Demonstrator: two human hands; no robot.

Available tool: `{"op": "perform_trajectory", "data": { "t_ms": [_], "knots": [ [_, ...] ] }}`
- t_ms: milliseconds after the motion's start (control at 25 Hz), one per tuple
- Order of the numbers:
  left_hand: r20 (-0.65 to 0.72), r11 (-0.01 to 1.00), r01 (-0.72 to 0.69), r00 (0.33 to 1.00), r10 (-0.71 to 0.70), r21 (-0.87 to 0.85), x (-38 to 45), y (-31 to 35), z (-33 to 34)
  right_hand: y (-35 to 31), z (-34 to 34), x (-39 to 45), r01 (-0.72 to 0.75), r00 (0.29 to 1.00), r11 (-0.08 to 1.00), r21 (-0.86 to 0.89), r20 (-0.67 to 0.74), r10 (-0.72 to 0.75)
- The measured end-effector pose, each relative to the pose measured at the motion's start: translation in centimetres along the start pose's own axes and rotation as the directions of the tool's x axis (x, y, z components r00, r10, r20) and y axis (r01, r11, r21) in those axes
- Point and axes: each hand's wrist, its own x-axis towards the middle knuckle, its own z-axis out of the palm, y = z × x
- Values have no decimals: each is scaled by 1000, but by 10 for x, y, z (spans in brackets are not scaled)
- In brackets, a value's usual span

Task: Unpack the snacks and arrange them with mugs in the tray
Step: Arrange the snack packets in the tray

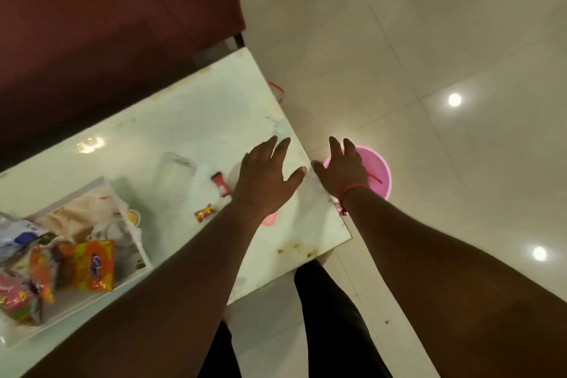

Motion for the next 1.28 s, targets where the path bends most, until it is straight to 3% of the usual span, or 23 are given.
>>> {"op": "perform_trajectory", "data": {
  "t_ms": [200, 440, 680, 800, 920, 1040, 1200, 1280],
  "knots": [
    [-72, 981, 128, 990, -119, 146, -74, -112, -71, -135, 33, -66, 172, 984, 980, -103, -20, -175],
    [-156, 934, 333, 937, -312, 131, -202, -318, -120, -297, 150, -157, 398, 917, 890, -224, 75, -391],
    [-205, 891, 444, 884, -419, 94, -284, -433, -119, -374, 238, -202, 493, 869, 780, -386, 179, -461],
    [-193, 900, 431, 891, -411, 69, -300, -446, -98, -377, 262, -210, 415, 910, 860, -297, 156, -385],
    [-154, 917, 396, 910, -385, 49, -301, -436, -78, -375, 281, -212, 158, 979, 986, -52, 140, -149],
    [-169, 950, 305, 942, -290, 71, -296, -416, -59, -371, 301, -209, -47, 993, 977, 207, 115, 23],
    [-324, 995, 89, 941, -96, -37, -290, -377, -41, -361, 296, -204, 36, 997, 955, 294, 61, -56],
    [-319, 987, 19, 945, -70, -161, -290, -352, -28, -350, 280, -200, 117, 991, 955, 274, 34, -132]
  ]
}}
